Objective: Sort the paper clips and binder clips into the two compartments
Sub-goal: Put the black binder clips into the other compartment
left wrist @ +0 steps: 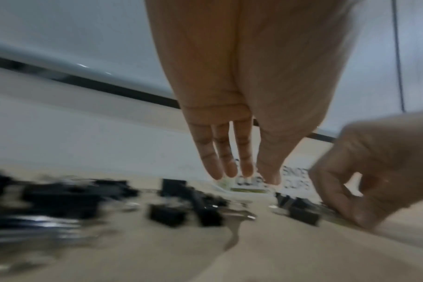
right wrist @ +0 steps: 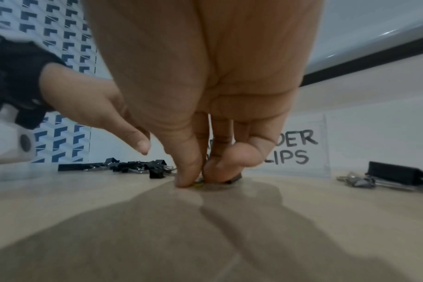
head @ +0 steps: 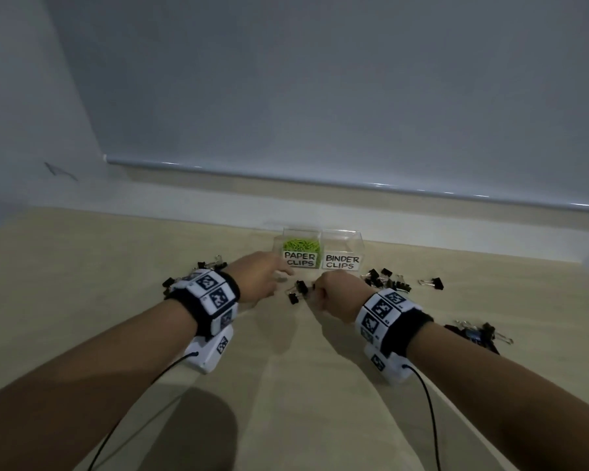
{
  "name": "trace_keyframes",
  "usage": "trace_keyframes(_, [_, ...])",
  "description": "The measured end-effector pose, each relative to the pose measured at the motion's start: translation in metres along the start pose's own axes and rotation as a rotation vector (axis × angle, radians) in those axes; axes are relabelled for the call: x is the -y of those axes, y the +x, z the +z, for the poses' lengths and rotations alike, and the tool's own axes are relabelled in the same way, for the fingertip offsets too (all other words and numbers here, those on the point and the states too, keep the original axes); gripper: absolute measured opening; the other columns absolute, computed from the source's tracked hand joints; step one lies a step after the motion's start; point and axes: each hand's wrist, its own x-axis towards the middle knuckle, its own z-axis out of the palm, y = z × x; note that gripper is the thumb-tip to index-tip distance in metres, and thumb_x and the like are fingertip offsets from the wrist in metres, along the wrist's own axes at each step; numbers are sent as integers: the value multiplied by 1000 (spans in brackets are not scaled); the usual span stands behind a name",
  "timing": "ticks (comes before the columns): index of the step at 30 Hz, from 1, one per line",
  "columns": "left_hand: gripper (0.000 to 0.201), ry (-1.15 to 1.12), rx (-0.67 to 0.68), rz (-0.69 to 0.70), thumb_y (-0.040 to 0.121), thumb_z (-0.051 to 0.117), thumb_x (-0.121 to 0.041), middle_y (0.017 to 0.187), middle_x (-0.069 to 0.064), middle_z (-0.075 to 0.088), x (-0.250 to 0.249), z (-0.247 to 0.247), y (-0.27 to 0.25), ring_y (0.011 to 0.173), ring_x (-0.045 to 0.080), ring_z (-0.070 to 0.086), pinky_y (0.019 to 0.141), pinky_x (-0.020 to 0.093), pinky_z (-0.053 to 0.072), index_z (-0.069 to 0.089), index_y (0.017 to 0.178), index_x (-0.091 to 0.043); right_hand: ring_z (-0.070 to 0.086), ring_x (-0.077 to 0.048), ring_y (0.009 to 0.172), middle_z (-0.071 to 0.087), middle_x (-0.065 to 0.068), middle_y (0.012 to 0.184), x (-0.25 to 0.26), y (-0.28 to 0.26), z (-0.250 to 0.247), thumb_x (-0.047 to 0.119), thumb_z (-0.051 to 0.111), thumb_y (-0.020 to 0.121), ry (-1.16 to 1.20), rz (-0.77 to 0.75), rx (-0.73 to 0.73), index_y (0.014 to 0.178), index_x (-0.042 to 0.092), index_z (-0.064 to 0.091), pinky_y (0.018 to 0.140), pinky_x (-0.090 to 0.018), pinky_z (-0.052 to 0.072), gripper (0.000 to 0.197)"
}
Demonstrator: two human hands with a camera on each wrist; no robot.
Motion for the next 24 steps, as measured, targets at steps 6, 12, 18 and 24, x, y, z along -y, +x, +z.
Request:
trace_keyframes(6, [63, 196, -74, -496, 88, 53, -53, 145, 9, 35, 81, -28, -51, 131, 36, 35, 103, 45, 37, 36, 143, -29, 57, -33, 103, 53, -14, 112, 6, -12, -3, 4, 49, 87, -146, -66, 116, 103, 4, 59, 84, -38, 48, 19])
trace_keyframes(12, [90, 215, 126, -587, 77, 44, -78, 145, 15, 32, 73, -13, -63, 129, 41, 37, 103, 45, 39, 24, 148, -28, 58, -26, 89, 60, -14, 100, 13, 14, -45, -5, 44, 86, 28, 4, -142, 94, 7, 49, 82, -36, 52, 15])
trace_keyframes(18, [72, 130, 78, -473, 83, 56, -59, 137, 15, 37, 28, 13, -55, 125, 38, 40, 99, 43, 43, 35, 142, -23, 58, -31, 83, 61, -17, 102, 15, 57, -61, -5, 45, 86, -37, 80, -291, 107, 5, 47, 70, -37, 49, 24])
trace_keyframes(24, [63, 48, 47, -389, 86, 54, -58, 132, 15, 43, 28, 8, -42, 119, 33, 50, 96, 37, 45, 41, 138, -25, 58, -25, 91, 59, -8, 103, 4, 55, -42, 4, 50, 88, 18, 45, -349, 101, 13, 56, 76, -34, 51, 17])
